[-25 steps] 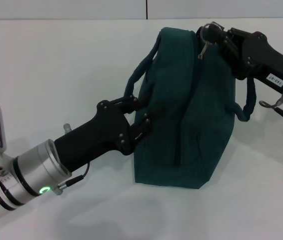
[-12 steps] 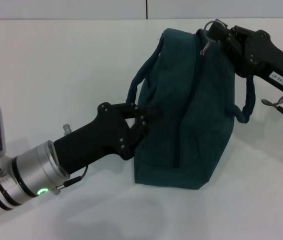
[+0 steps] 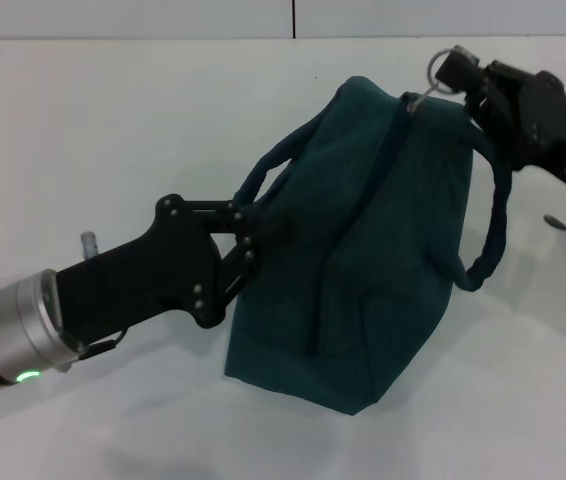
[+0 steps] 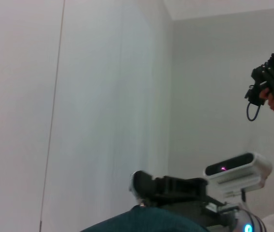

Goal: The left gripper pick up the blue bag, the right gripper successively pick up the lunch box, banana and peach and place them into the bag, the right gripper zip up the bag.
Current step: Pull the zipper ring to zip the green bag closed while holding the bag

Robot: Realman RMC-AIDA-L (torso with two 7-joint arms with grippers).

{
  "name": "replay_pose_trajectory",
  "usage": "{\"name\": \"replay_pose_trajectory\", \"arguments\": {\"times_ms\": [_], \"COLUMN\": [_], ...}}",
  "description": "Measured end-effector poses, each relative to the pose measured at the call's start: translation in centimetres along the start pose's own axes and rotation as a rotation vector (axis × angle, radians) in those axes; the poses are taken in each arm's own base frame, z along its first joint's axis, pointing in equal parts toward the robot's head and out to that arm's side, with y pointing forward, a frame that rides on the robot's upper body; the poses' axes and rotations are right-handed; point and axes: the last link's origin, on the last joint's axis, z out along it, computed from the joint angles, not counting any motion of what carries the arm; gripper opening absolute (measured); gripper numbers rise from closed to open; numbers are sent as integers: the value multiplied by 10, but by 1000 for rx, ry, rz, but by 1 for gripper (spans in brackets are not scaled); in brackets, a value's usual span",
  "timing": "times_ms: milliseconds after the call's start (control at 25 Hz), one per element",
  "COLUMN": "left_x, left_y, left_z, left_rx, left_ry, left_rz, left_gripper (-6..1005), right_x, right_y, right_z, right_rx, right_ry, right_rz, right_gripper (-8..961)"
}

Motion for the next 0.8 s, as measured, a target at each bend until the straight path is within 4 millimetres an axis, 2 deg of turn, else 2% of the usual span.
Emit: {"name": "replay_pose_trajectory", "arguments": {"times_ms": [240,520,680,800], "left_x": [0,-1,1,5], "left_y": [2,3,0,-5], "left_z": [-1,-2,-3,-4], "left_rx": [-26,-34,-27,-4], "left_ry": [-19,-26,-23,-10], "left_rz": [-4,-5,4,13], "left_gripper": [52,52,51,51], "right_x": [-1,3,6,7], "right_y": [-20,-34,-32,-21], "right_z": [0,3,1,-8], "right_rx": [113,193,185,157], "right_ry": [21,70,81,54], "right_rz": [-28,-48,-63,-79], "right_gripper": [15,15,16,16]}}
